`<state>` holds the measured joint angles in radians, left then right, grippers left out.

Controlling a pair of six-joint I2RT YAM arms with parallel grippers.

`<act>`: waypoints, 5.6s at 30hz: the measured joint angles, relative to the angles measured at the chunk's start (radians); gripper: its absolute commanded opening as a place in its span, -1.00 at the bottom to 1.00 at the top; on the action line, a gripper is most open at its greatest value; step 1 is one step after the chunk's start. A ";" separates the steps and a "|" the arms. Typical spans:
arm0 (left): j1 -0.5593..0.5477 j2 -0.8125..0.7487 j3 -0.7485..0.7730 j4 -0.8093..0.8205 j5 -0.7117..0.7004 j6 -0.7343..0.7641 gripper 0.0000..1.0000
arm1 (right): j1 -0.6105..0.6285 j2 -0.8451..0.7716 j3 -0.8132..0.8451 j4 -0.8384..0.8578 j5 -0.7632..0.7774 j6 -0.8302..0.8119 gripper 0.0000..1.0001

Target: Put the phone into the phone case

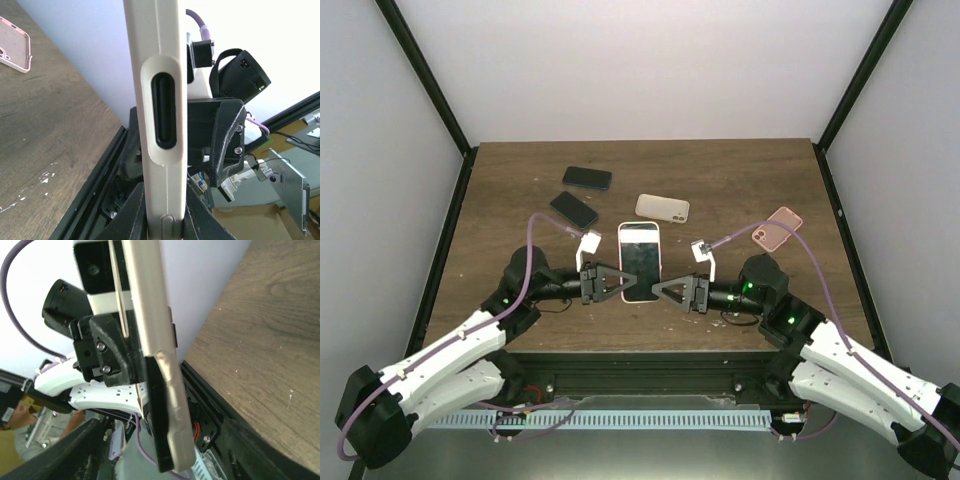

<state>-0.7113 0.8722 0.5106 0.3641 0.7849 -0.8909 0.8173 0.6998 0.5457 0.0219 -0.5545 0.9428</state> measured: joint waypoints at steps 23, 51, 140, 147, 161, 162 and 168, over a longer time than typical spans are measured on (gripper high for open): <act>0.020 0.035 0.044 0.022 0.108 -0.017 -1.00 | -0.006 -0.062 -0.082 0.170 -0.089 -0.027 -0.60; 0.028 0.075 0.044 0.190 0.298 -0.133 -1.00 | -0.004 -0.129 -0.080 0.219 -0.045 -0.122 -0.25; 0.045 -0.033 0.245 -0.652 -0.401 0.383 1.00 | -0.131 0.364 0.029 -0.096 0.024 -0.282 -0.99; 0.058 -0.032 0.254 -0.772 -0.532 0.419 1.00 | -0.274 0.631 0.050 -0.080 -0.100 -0.360 -0.99; 0.121 -0.059 0.205 -0.861 -0.630 0.422 1.00 | -0.334 1.100 0.351 -0.063 -0.227 -0.517 -0.85; 0.123 -0.051 0.205 -0.863 -0.631 0.422 1.00 | -0.338 1.119 0.374 -0.077 -0.229 -0.526 -0.83; 0.132 -0.006 0.201 -0.864 -0.650 0.414 1.00 | -0.353 1.185 0.447 -0.111 -0.254 -0.539 -0.49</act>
<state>-0.5797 0.8658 0.7113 -0.4999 0.1352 -0.4774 0.4641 1.8851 0.9928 -0.0895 -0.8082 0.4038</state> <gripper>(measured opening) 0.995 0.154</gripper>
